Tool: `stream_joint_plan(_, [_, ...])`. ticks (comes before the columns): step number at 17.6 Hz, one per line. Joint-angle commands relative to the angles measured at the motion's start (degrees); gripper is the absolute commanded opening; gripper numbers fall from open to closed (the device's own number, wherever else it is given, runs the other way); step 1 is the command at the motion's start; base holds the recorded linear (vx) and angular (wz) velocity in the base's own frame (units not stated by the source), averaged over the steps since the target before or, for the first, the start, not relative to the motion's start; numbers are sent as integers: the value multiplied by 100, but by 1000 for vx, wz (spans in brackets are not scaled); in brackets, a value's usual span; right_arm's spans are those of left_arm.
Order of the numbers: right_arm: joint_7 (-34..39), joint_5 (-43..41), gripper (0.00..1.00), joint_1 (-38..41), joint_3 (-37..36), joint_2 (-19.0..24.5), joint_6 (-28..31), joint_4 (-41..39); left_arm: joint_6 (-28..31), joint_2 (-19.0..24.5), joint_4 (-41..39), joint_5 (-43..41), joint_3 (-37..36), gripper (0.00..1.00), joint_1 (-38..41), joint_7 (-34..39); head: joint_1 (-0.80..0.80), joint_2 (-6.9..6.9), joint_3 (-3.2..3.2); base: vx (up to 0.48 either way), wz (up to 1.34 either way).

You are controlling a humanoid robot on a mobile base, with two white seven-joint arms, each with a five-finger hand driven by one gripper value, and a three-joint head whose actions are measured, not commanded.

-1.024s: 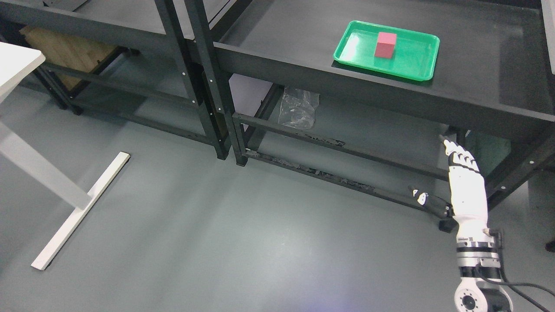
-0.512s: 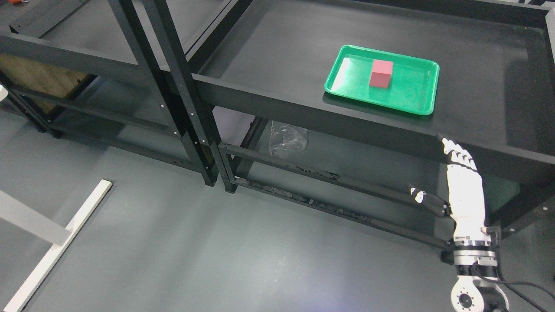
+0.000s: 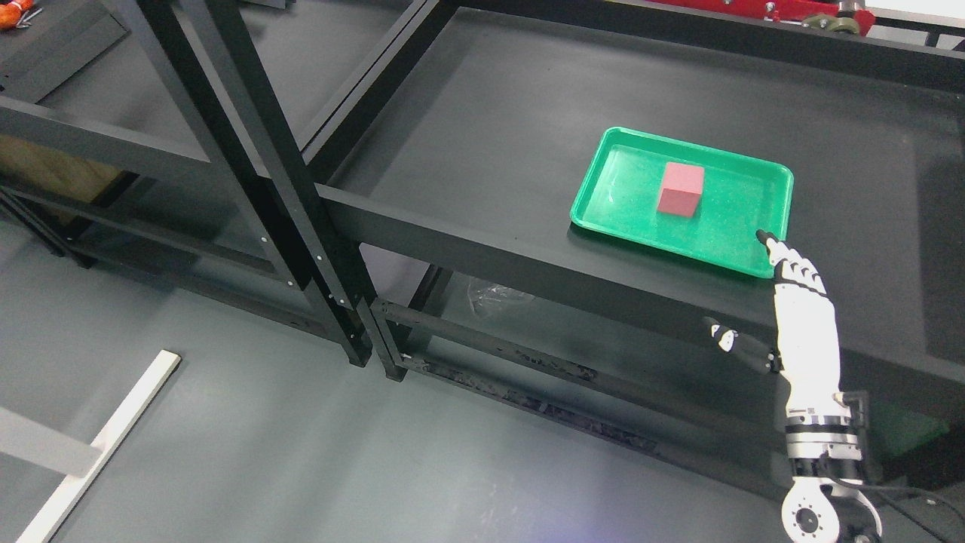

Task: Pick pink block from left shelf to tray
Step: 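Reach the right hand down into the green tray beside the pink block, then close the right hand fingers around the pink block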

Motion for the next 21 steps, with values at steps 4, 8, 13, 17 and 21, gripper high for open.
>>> stream_joint_plan(4, [298, -31, 100, 23, 23, -124, 75, 8, 19, 100, 0, -9, 0, 100, 53, 4, 0, 0, 0, 257, 3])
stream_joint_plan(8, [694, -5, 100, 41, 75, -133, 128, 60, 10, 100, 0, -9, 0, 100, 53, 4, 0, 0, 0, 250, 0])
stream_joint_plan(13, [1125, -4, 100, 32, 137, -168, 313, 140, 10, 100, 0, -9, 0, 100, 53, 4, 0, 0, 0, 220, 20])
stream_joint_plan(17, [1230, 57, 100, 32, 146, -194, 313, 175, 10, 100, 0, -9, 0, 100, 53, 4, 0, 0, 0, 196, 22])
stream_joint_plan(21, [1327, 66, 100, 32, 190, -326, 365, 262, 10, 100, 0, -9, 0, 100, 53, 4, 0, 0, 0, 155, 4])
